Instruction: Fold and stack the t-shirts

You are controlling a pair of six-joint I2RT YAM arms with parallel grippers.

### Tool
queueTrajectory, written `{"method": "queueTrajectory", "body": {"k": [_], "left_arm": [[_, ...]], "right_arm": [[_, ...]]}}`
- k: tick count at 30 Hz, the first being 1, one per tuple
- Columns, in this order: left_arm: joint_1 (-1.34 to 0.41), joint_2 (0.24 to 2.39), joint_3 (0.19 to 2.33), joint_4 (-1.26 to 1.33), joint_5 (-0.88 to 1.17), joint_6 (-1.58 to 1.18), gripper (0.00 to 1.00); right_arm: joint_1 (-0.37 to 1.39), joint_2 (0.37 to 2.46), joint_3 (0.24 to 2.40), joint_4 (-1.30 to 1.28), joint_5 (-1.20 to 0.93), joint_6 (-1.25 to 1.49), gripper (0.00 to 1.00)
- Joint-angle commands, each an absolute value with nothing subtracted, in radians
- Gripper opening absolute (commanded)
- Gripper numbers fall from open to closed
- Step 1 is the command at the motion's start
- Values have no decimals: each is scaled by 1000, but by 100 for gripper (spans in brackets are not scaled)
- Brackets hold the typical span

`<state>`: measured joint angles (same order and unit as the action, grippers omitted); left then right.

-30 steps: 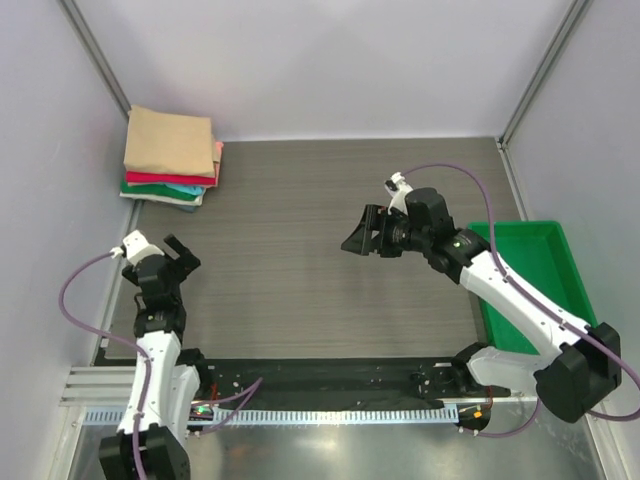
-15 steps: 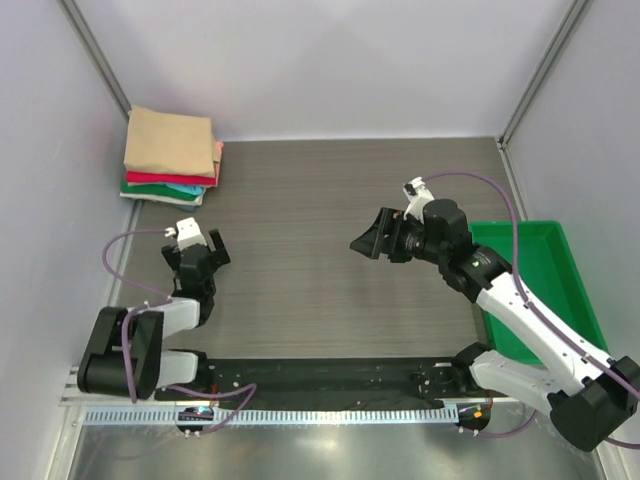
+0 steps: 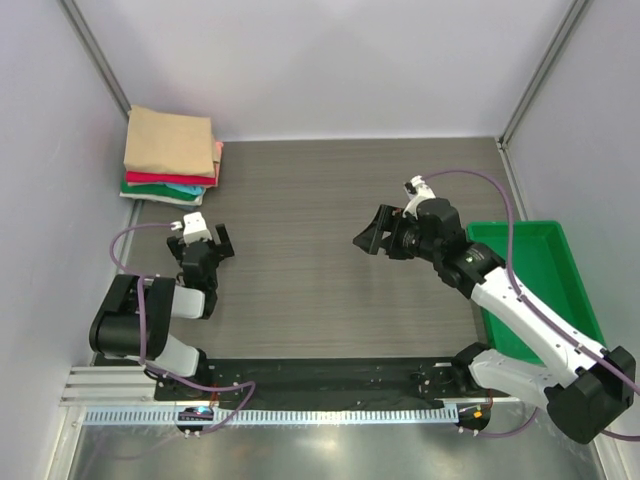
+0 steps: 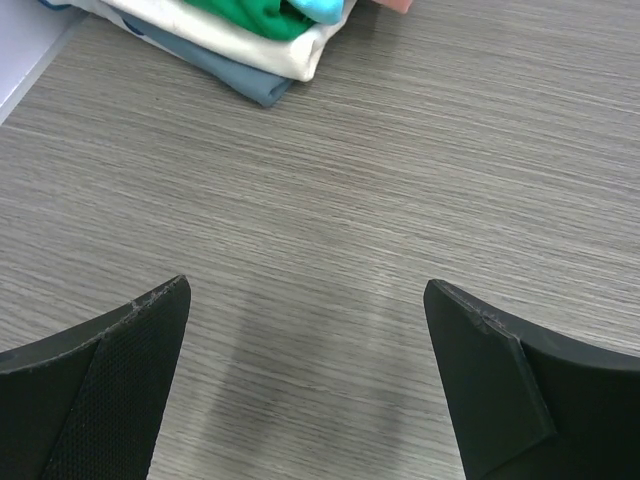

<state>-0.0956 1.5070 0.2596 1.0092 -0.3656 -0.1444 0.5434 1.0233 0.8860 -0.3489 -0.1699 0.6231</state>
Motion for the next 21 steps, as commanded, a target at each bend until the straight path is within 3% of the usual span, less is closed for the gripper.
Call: {"method": "queueTrajectory", "body": {"k": [1,5,10,11,13,21], "left_arm": [[-89,1496,278,1086,-370,-121,100],[-91,1496,278,1086,-370,-120,100],[-91,1496,278,1086,-370,-120,100],[-91,1496,278,1088,-370,-121,100],[-89,1496,278,1086,-370,-120,100],[-91,1496,278,1086,-370,-120,100]], "right_arm": [[549,1045,937,-334,-36,591,81],[549,1061,966,-322,132,571,84],[549,1101,953,-304,485,525,87],[548,1109,951,-305,523,511,92],[548,1127,950,-305,570,459,100],[541,1089,922,-307,591,445,100]]}}
